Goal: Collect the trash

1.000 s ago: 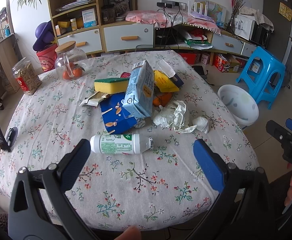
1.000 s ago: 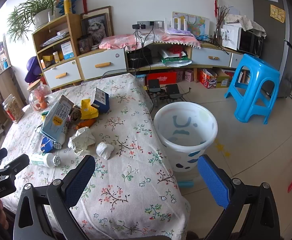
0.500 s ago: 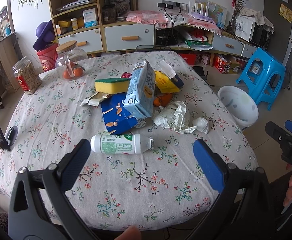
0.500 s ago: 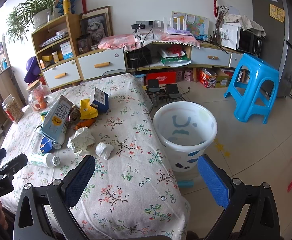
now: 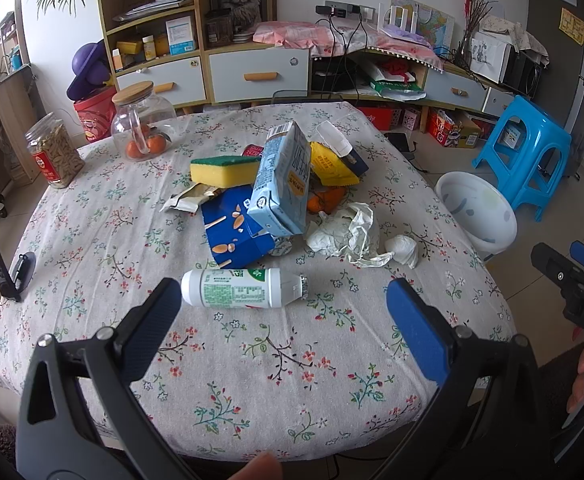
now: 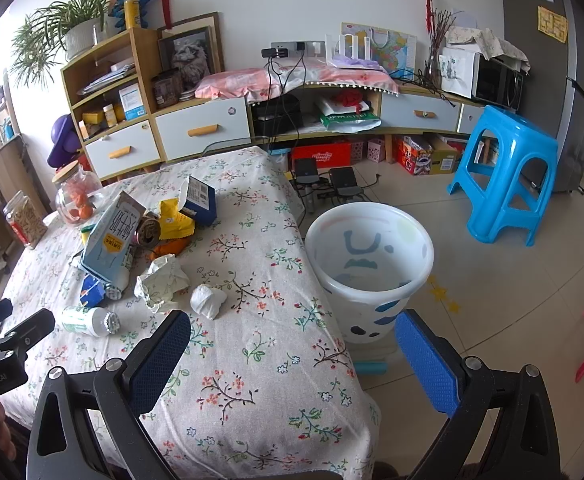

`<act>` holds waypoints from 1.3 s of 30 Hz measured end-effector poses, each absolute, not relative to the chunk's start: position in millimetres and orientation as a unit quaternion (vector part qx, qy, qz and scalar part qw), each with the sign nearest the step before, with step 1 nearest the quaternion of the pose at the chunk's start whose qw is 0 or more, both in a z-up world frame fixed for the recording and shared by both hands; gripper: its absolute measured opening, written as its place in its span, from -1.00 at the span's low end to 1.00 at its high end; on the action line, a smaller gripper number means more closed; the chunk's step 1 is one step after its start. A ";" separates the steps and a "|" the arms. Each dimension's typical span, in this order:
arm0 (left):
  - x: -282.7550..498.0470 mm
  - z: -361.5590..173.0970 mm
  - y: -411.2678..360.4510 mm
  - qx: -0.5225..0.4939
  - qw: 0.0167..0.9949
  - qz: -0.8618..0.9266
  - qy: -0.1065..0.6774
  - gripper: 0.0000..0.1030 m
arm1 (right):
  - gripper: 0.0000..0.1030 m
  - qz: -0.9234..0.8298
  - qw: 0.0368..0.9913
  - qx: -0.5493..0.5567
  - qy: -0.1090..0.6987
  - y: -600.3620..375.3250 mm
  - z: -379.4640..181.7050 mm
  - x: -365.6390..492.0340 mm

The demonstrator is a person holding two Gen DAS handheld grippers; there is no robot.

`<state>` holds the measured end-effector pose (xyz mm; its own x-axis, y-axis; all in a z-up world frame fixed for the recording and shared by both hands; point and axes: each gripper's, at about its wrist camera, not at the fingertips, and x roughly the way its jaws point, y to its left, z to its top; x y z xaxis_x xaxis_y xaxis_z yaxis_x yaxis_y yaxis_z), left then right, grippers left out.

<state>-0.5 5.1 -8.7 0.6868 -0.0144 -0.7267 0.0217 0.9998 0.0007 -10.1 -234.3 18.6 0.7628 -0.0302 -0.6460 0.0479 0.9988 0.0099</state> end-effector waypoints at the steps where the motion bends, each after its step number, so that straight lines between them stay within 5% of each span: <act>1: -0.4 -8.6 5.1 0.005 0.918 -0.010 0.395 0.98 | 1.00 -0.020 0.939 0.013 0.344 -234.7 18.7 -10.0; 30: 6.1 -6.8 13.0 -0.003 0.914 -0.007 0.407 0.98 | 1.00 -0.009 0.929 -0.001 0.369 -229.6 20.9 -0.6; 39: 50.1 -14.6 58.0 -0.046 0.874 -0.029 0.483 0.98 | 1.00 0.057 0.882 -0.004 0.468 -209.3 13.1 53.6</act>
